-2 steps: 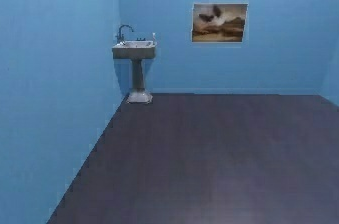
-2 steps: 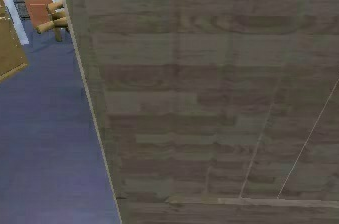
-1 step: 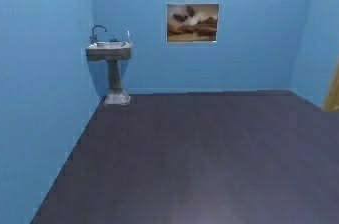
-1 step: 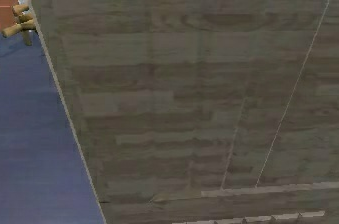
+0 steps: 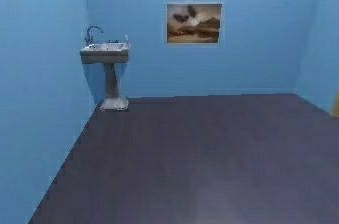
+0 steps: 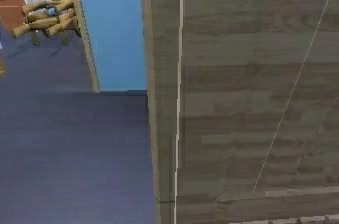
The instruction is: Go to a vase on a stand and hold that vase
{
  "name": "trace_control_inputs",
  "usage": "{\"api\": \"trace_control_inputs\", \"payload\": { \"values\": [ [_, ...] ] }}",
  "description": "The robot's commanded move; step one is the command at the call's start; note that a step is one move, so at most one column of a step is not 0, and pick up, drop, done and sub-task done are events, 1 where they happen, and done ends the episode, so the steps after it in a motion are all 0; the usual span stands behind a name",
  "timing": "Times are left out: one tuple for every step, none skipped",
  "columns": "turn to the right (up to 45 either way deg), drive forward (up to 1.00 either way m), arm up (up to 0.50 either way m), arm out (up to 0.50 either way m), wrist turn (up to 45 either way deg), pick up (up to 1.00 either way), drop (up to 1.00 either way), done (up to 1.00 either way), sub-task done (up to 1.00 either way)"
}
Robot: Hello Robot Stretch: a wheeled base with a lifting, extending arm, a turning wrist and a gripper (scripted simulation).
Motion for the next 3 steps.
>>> {"api": "trace_control_inputs", "payload": {
  "values": [
    [45.0,0.00,0.00,0.00,0.0,0.00,0.00,0.00,0.00],
    [9.0,0.00,0.00,0.00,0.0,0.00,0.00,0.00,0.00],
    [0.0,1.00,0.00,0.00,0.0,0.00,0.00,0.00,0.00]
  ]
}}
